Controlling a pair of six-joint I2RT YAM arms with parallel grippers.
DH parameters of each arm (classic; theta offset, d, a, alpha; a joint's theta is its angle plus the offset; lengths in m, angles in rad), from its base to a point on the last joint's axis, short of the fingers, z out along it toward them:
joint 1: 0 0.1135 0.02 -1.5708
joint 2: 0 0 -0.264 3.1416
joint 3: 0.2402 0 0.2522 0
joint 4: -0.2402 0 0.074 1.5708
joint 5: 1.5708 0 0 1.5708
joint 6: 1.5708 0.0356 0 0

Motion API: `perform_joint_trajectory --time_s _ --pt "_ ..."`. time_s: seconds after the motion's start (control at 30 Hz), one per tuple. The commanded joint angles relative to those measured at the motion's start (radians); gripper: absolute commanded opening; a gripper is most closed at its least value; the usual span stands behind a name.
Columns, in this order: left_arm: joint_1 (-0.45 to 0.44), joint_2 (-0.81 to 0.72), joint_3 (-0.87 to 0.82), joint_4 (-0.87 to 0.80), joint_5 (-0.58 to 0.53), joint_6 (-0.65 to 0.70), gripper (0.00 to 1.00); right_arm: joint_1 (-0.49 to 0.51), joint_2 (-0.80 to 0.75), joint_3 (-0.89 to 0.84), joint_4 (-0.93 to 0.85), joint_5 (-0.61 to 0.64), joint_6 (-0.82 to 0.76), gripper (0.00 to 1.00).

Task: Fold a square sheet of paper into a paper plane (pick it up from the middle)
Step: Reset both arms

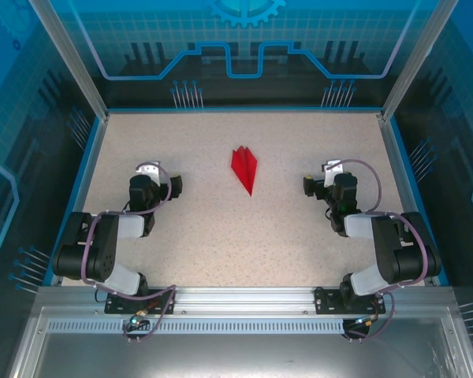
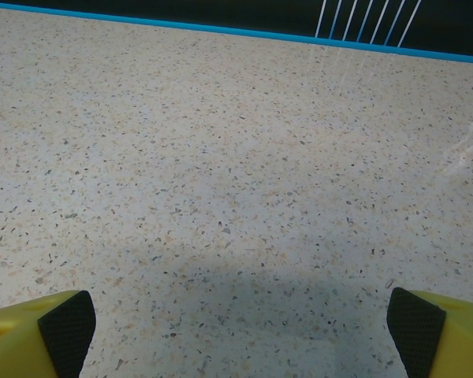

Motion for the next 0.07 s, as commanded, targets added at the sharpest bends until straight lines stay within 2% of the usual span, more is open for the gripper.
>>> perform_joint_trajectory --time_s 0.0,0.03 --pt "-0.001 0.007 0.023 0.003 0.027 0.019 0.99 -0.016 0.009 0.007 0.032 -0.011 -0.008 0.99" --pt "-0.002 0.007 0.021 0.006 0.026 0.019 0.99 -0.019 0.009 0.006 0.034 -0.010 -0.009 0.99"
